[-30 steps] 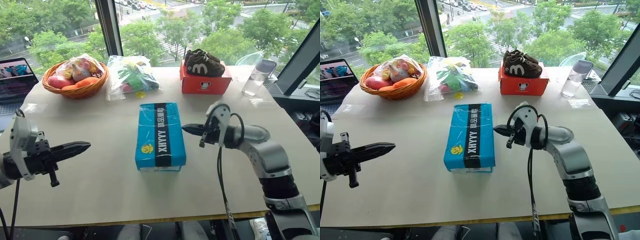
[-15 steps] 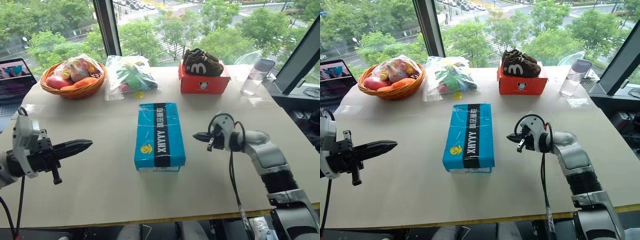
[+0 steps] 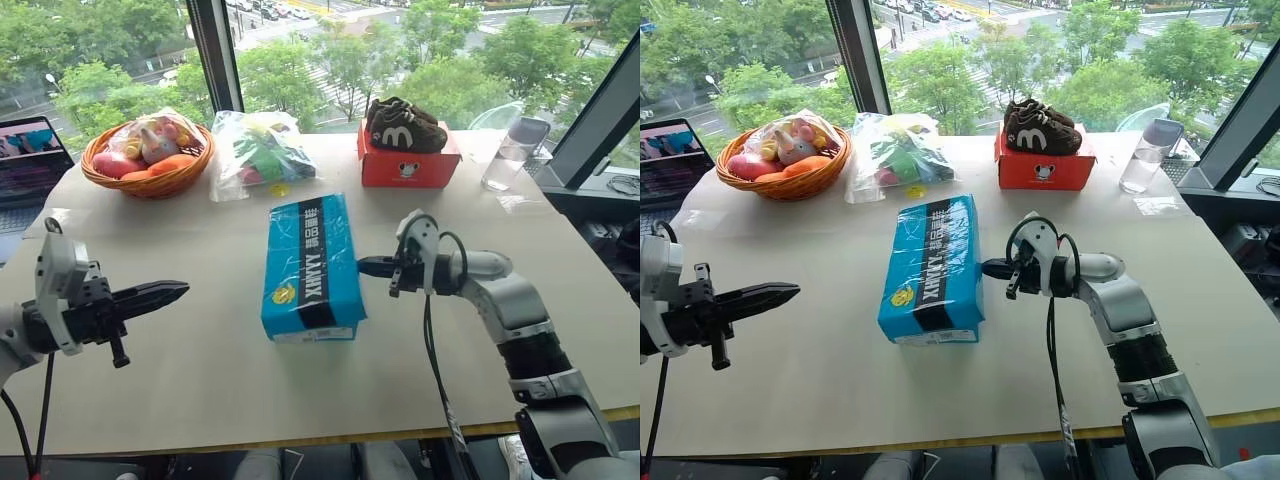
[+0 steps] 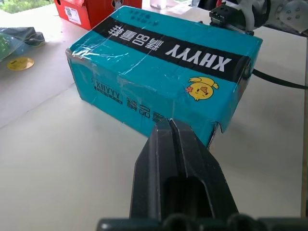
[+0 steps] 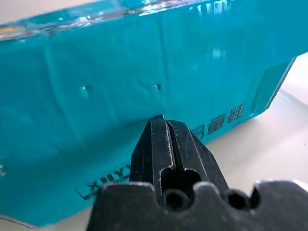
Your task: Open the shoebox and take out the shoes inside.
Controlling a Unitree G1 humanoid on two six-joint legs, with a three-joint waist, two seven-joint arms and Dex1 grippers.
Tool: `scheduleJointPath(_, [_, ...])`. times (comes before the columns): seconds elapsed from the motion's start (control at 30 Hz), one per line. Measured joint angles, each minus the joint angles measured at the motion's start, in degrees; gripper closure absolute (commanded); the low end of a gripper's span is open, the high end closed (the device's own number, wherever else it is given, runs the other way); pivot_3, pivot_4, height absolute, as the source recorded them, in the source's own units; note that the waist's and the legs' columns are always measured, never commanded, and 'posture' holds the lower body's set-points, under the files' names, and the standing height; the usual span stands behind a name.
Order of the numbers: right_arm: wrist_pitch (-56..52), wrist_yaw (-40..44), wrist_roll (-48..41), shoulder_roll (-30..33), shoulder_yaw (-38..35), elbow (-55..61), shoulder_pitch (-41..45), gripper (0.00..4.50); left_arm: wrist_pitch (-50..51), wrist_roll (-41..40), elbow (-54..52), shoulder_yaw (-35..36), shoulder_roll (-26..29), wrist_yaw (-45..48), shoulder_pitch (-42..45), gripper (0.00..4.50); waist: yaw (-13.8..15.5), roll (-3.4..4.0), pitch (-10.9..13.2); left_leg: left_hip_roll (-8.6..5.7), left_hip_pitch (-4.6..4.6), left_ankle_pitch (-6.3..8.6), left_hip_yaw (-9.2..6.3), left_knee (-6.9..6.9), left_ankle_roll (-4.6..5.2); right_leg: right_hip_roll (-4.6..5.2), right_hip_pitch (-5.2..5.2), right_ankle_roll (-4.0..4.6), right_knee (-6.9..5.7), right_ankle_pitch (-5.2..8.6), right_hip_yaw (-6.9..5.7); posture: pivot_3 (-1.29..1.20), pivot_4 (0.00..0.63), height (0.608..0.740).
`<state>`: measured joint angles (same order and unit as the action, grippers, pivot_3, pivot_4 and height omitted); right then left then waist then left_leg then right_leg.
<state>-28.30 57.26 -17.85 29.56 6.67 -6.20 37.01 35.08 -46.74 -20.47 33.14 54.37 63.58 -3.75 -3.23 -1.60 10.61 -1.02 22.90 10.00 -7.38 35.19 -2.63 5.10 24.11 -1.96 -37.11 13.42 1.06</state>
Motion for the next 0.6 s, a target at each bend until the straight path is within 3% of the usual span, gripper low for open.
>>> scheduleJointPath(0.33, [-2.03, 0.75, -0.88, -0.45, 0.99, 2.53, 2.88, 4.47, -0.01, 0.19, -0.06, -0.46, -0.13, -0.48, 0.62, 4.5, -0.54, 0.02, 0.01, 0.0, 0.01, 0.0, 0.0, 0.0, 0.0, 0.0, 0.03, 0.0, -0.02, -0.01, 0.03, 0.0, 0.15, 0.74])
scheduleJointPath(0.5, [-0.99, 3.43, 2.99, -0.74, 7.23, 6.6, 13.32, 4.47, 0.14, -0.66, -1.21, 0.26, -0.13, -0.84, 0.55, 4.5, -0.8, 0.07, 0.05, 0.02, 0.0, 0.0, 0.0, -0.05, 0.0, -0.03, 0.07, 0.01, -0.02, 0.0, 0.02, 0.0, 0.15, 0.74])
scheduleJointPath(0.6, [0.41, 0.81, 7.3, -6.07, 11.24, 5.47, 21.66, 4.47, 0.73, -2.3, -1.21, 3.22, 0.23, -1.14, 1.03, 4.5, -0.95, 0.09, 0.07, 0.03, 0.0, 0.0, 0.0, -0.06, 0.0, -0.03, 0.14, 0.02, -0.05, -0.01, 0.03, 0.0, 0.15, 0.74])
